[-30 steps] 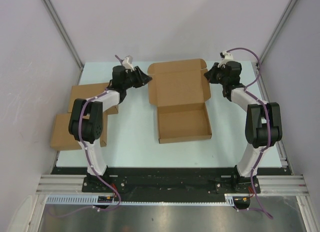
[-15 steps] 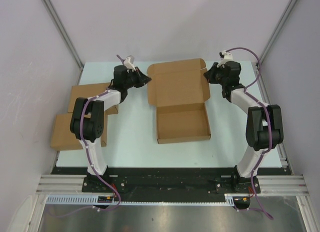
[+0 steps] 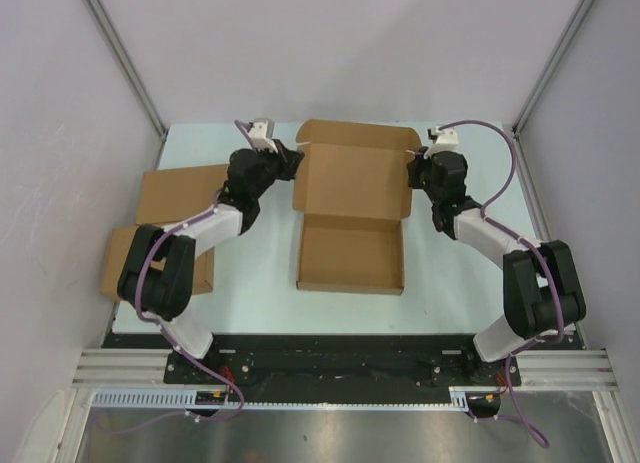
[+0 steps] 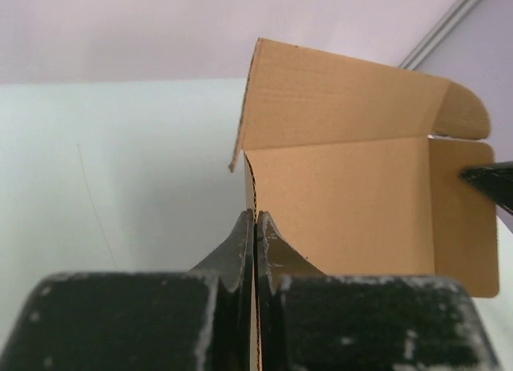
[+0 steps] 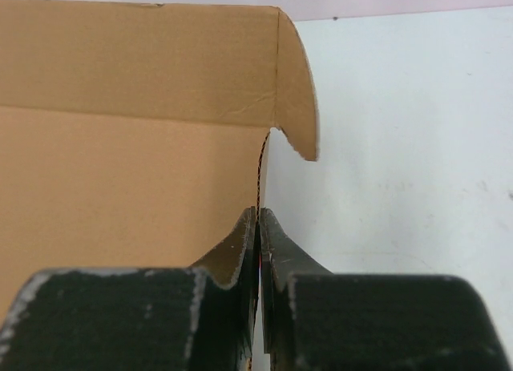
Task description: Fold the paper box
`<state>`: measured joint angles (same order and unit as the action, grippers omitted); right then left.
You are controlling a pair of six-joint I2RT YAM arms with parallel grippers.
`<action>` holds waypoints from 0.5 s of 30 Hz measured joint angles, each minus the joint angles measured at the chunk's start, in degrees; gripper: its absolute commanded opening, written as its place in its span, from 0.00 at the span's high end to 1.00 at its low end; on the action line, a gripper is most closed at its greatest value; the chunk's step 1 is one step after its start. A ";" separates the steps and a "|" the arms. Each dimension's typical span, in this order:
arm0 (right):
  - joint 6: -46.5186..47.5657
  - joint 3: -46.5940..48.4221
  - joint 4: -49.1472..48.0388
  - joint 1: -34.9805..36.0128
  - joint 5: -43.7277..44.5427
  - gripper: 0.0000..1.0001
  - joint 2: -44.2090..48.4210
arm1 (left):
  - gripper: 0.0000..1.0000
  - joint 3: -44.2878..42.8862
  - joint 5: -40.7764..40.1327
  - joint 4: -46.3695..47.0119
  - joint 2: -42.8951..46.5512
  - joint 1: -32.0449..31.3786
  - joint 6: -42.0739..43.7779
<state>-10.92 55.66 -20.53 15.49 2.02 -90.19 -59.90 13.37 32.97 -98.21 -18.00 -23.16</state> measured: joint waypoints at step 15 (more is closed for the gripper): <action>6.64 -9.46 -8.24 14.05 26.10 1.00 6.69 | 1.00 25.14 -23.28 32.63 10.82 -13.40 13.20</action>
<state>-4.27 46.19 -28.77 29.54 28.12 -83.50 -34.76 -9.91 65.60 -87.39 -31.40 -9.96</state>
